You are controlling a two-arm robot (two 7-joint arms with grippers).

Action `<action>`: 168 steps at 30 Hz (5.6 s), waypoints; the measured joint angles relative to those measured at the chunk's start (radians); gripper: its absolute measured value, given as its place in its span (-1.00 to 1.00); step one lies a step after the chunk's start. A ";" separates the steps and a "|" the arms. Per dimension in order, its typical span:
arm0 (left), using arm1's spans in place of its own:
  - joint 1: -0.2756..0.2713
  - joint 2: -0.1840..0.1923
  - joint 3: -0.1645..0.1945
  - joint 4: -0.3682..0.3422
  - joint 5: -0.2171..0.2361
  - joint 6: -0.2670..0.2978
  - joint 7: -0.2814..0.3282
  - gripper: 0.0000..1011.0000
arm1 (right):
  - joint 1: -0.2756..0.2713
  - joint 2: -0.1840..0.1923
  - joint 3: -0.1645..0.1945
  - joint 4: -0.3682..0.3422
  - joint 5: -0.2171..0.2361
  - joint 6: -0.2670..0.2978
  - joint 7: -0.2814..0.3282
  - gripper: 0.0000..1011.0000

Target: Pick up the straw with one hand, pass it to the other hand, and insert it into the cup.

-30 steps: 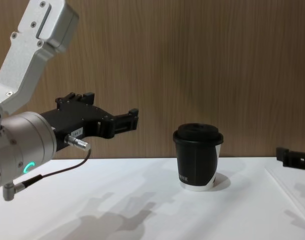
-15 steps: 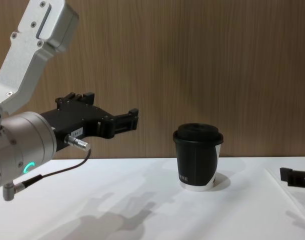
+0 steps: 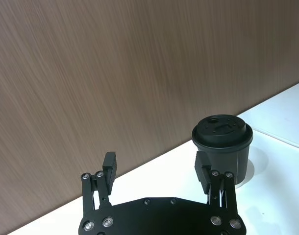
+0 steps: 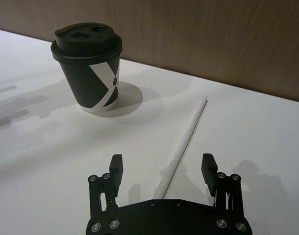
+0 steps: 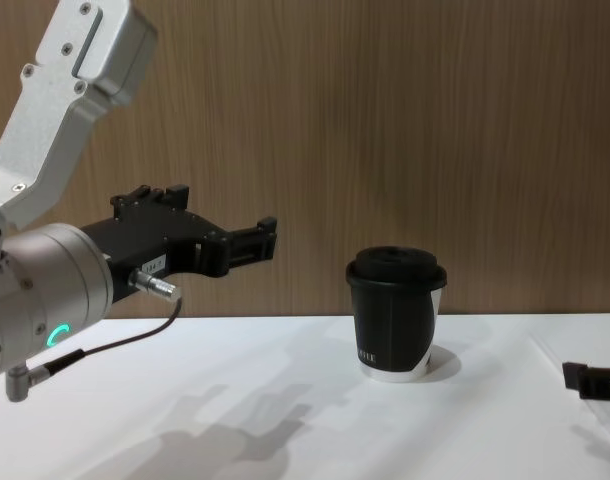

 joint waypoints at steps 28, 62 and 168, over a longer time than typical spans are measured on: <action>0.000 0.000 0.000 0.000 0.000 0.000 0.000 0.98 | 0.007 -0.023 0.010 0.012 -0.001 0.116 0.004 0.98; 0.000 0.000 0.000 0.000 0.000 0.000 0.000 0.98 | -0.017 -0.006 0.007 0.008 -0.038 0.122 0.007 0.98; 0.000 0.000 0.000 0.000 0.000 0.000 0.000 0.98 | -0.023 0.000 0.006 0.012 -0.053 0.117 0.019 -0.61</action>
